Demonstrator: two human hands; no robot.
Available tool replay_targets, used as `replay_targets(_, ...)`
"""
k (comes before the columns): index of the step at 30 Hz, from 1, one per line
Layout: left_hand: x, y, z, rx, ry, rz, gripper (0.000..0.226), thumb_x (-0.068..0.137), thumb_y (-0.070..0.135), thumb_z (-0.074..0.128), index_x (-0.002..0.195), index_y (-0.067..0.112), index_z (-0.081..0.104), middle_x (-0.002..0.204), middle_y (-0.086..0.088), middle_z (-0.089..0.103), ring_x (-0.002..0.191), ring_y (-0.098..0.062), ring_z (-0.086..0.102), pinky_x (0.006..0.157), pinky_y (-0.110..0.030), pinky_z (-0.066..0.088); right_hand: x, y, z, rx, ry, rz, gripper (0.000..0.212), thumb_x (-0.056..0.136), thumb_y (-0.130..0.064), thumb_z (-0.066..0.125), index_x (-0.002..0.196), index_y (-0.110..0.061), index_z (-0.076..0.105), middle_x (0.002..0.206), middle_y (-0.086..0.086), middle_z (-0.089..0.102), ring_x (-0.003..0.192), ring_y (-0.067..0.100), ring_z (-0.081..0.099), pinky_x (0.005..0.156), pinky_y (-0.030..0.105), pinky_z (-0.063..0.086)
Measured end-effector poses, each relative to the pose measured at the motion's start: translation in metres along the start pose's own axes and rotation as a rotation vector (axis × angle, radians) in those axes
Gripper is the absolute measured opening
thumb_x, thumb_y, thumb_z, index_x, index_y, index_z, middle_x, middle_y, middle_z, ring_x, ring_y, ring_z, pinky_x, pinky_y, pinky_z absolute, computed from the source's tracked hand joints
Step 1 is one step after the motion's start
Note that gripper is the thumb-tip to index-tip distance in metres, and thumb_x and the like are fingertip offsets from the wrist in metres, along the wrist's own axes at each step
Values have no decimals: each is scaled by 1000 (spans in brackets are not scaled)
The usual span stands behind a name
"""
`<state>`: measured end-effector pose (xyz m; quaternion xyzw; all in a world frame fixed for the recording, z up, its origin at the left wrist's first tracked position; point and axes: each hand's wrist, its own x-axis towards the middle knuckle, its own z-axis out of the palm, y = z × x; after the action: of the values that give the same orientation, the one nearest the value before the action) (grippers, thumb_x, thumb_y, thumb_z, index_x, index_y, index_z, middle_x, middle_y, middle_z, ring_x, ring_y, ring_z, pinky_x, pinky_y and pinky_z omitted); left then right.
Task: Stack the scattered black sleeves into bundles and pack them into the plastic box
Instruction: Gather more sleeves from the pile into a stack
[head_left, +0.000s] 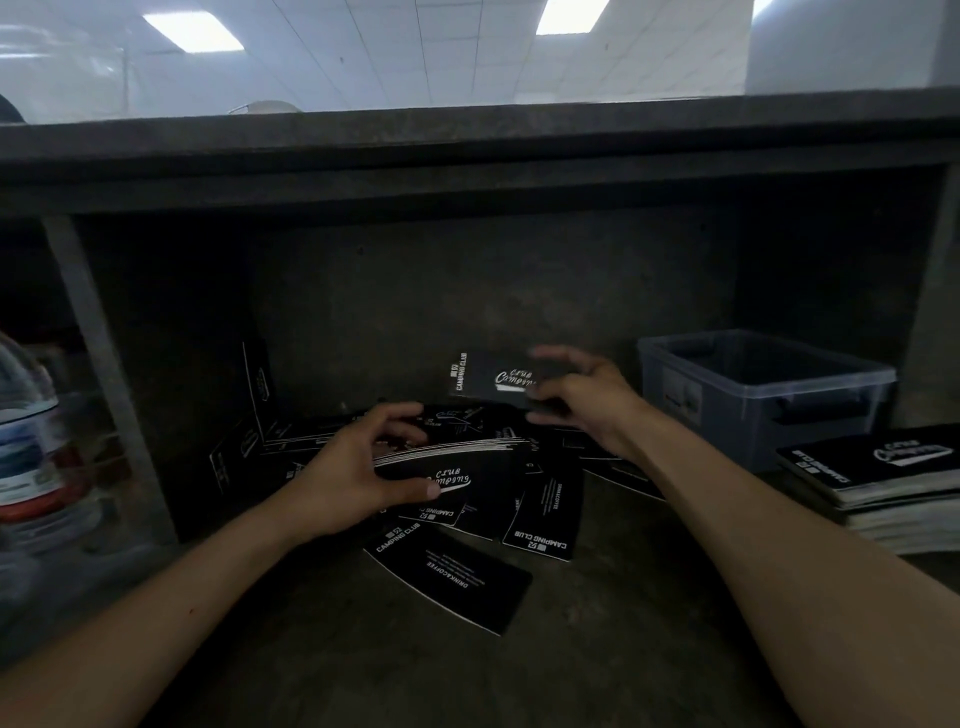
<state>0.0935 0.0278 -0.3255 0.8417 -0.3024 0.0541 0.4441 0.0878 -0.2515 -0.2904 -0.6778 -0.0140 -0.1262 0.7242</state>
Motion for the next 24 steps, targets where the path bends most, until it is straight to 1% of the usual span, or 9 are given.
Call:
replay_targets(2,1,-1,0,16,16,-17,110,46,56,92,142,36,41,129,16,59,114,-6,62,100,-25,49,-4,0,2,-111,-155,95,33,83,9,66,101,-19,70,113,11,68,97,23,67,75,34,61)
replay_targets(4,1,0,0,22,25,-17,114,49,49,94,146,35,36,134,18,53,115,-5,61,98,-25,50,-8,4,5,-307,-288,150,24,86,-1,63,101,-18,72,104,7,72,96,20,66,77,33,57)
replay_targets(6,1,1,0,9,12,4,102,55,37,95,142,33,42,129,13,60,114,-5,63,98,-24,50,-9,6,9,-389,-351,182,29,93,-17,52,111,-5,70,97,6,75,88,18,65,78,34,52)
replay_targets(9,-2,8,0,18,-53,41,53,70,19,89,118,23,67,106,1,75,101,-7,71,95,-28,55,-6,4,15,-405,-203,108,47,102,-32,37,112,0,70,96,5,77,71,10,63,66,22,46)
replay_targets(11,-4,12,1,32,-80,48,29,76,14,85,103,16,73,100,1,77,93,-12,74,89,-32,58,0,12,12,-524,-89,-61,32,100,-31,52,109,-9,74,106,4,75,76,6,64,69,11,49)
replay_targets(13,-5,13,2,31,-75,45,23,77,16,84,98,15,75,97,0,77,90,-15,74,87,-33,59,2,22,4,-697,-120,-82,25,93,-37,64,101,-18,78,100,-2,75,84,6,66,78,12,49)
replay_targets(18,-2,12,-1,45,-67,42,21,76,19,85,93,15,74,94,-1,77,87,-14,74,82,-30,59,3,15,-11,-859,-156,21,46,95,-54,53,92,-16,80,91,1,75,85,12,68,80,23,49)
replay_targets(21,-1,13,-3,43,-56,43,25,73,19,87,93,15,73,96,1,77,87,-11,74,81,-26,58,5,14,-17,-1074,-211,-15,28,89,-40,69,104,-17,77,95,-5,71,92,11,65,82,21,49)
replay_targets(24,-3,12,-3,33,-65,39,36,70,18,89,102,22,71,101,5,76,91,-8,73,83,-20,55,1,16,-18,-1200,-223,-21,54,78,-35,80,129,-22,65,117,-4,63,112,13,58,92,17,41)
